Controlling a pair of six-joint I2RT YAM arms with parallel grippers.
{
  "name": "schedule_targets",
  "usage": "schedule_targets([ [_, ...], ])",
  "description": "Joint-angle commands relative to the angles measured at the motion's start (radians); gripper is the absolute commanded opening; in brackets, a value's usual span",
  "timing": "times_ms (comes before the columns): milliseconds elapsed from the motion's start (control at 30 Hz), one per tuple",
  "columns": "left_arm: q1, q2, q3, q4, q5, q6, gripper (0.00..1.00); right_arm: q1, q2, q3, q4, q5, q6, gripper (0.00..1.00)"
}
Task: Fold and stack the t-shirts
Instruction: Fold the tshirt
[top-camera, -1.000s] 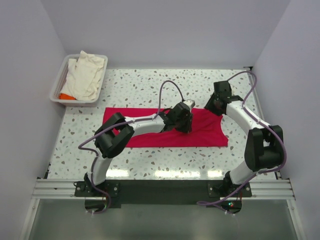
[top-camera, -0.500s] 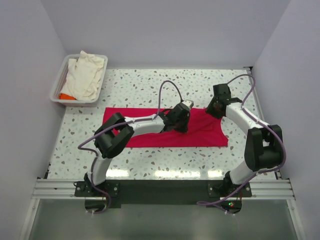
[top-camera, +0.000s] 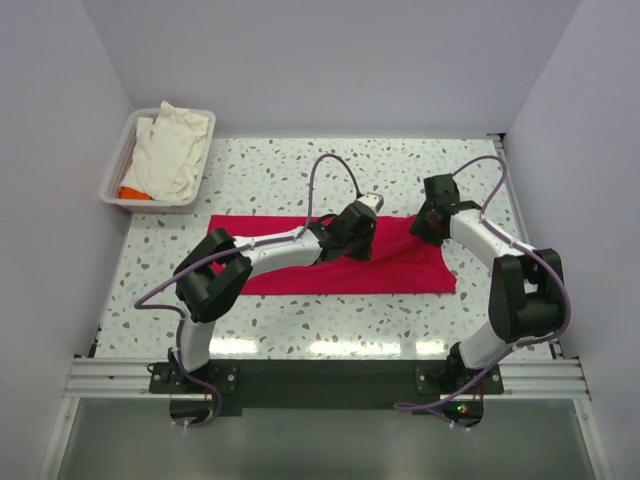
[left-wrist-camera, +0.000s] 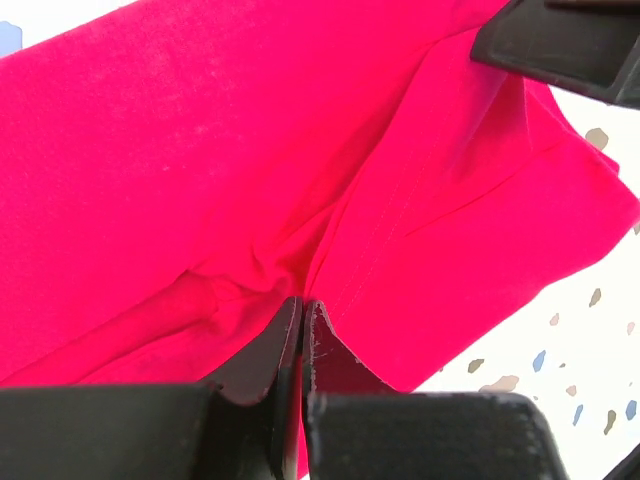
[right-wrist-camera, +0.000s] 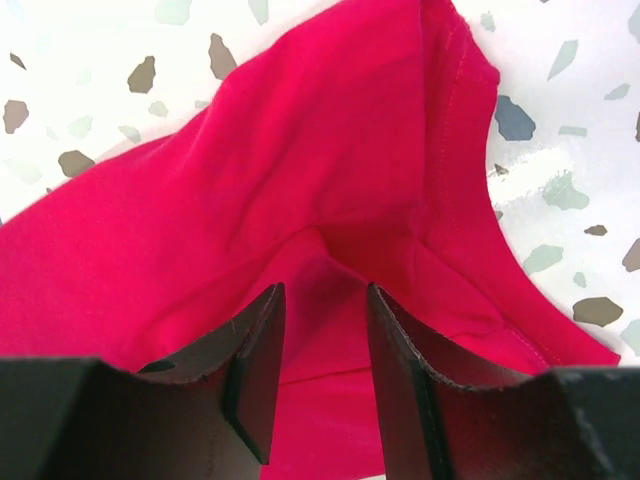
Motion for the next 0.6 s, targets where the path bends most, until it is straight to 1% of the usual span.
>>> schedule_targets([
  [0,-0.005,-0.043,-0.013,-0.006,-0.023,0.02,0.0,0.017,-0.001,-0.008,0.005,0.022,-0.002,0.42],
  [100,-0.005,-0.044,-0.013,-0.005,-0.024,0.02,0.0,0.025,0.004,-0.014,0.004,0.033,-0.001,0.42],
  [167,-0.005,-0.044,-0.015,-0.006,-0.027,0.02,0.0,0.029,0.002,-0.019,0.001,0.039,0.005,0.38],
  [233,-0.003,-0.047,-0.013,-0.012,-0.03,0.02,0.0,0.031,-0.002,-0.022,-0.002,0.044,0.007,0.29],
  [267,-0.003,-0.047,-0.015,-0.014,-0.033,0.02,0.0,0.033,-0.005,-0.022,-0.008,0.042,0.01,0.19],
  [300,-0.002,-0.052,-0.015,-0.019,-0.036,0.021,0.0,0.033,-0.013,-0.027,-0.01,0.039,0.011,0.14],
  [333,-0.002,-0.053,-0.015,-0.02,-0.038,0.021,0.0,0.033,-0.022,-0.03,-0.013,0.038,0.01,0.04],
  [367,0.0,-0.056,-0.016,-0.023,-0.041,0.021,0.0,0.034,-0.03,-0.039,-0.016,0.033,0.014,0.01],
  [567,0.008,-0.072,-0.026,-0.045,-0.05,0.029,0.0,0.04,-0.132,-0.106,0.002,-0.037,0.03,0.0],
])
